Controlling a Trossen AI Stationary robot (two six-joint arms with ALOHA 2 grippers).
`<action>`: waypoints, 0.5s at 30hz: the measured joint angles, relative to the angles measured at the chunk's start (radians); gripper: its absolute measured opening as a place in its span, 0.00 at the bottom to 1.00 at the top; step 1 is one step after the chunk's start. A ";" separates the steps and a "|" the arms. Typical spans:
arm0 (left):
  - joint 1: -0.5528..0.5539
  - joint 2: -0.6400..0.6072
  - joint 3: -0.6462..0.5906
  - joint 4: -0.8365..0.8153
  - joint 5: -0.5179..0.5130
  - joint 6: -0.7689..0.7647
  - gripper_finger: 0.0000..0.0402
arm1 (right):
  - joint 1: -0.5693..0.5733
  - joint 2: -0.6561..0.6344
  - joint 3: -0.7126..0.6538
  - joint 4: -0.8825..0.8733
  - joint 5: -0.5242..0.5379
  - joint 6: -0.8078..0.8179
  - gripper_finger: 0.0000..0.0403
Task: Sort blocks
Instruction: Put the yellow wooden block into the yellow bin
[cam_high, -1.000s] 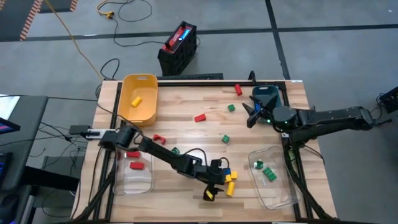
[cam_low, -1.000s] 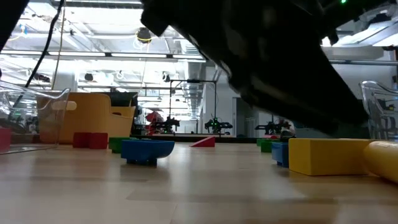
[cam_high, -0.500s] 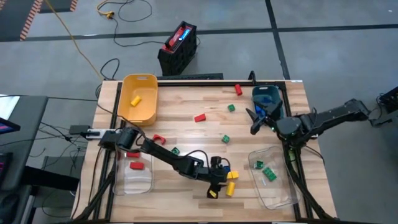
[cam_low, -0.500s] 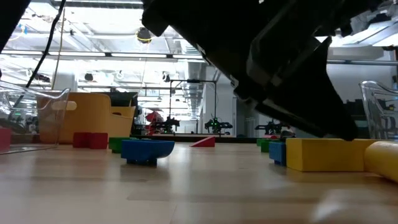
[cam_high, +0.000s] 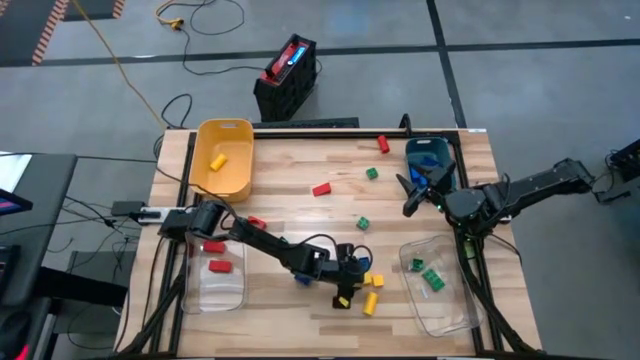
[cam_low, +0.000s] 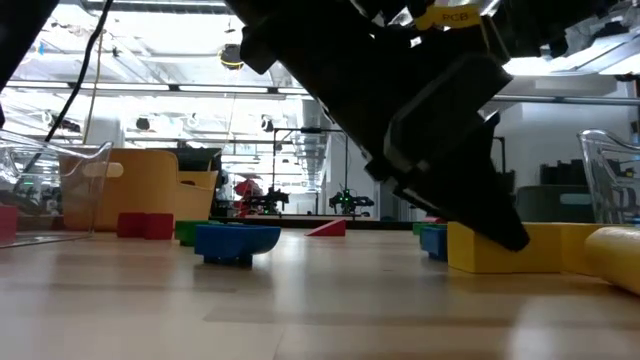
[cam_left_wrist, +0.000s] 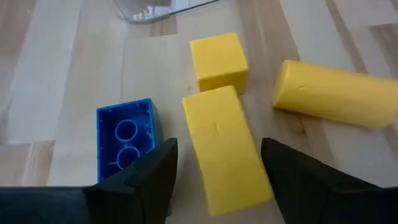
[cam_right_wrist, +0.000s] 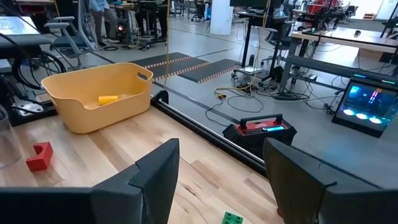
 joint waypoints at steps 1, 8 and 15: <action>0.001 0.000 0.000 -0.002 -0.001 0.006 0.56 | 0.000 0.000 0.000 0.000 0.000 -0.003 0.62; 0.003 0.018 0.000 0.020 0.002 0.016 0.56 | 0.000 0.000 0.000 0.000 0.000 -0.007 0.62; -0.001 0.031 0.001 -0.002 -0.029 0.076 0.41 | 0.003 0.000 0.000 0.000 0.000 -0.010 0.62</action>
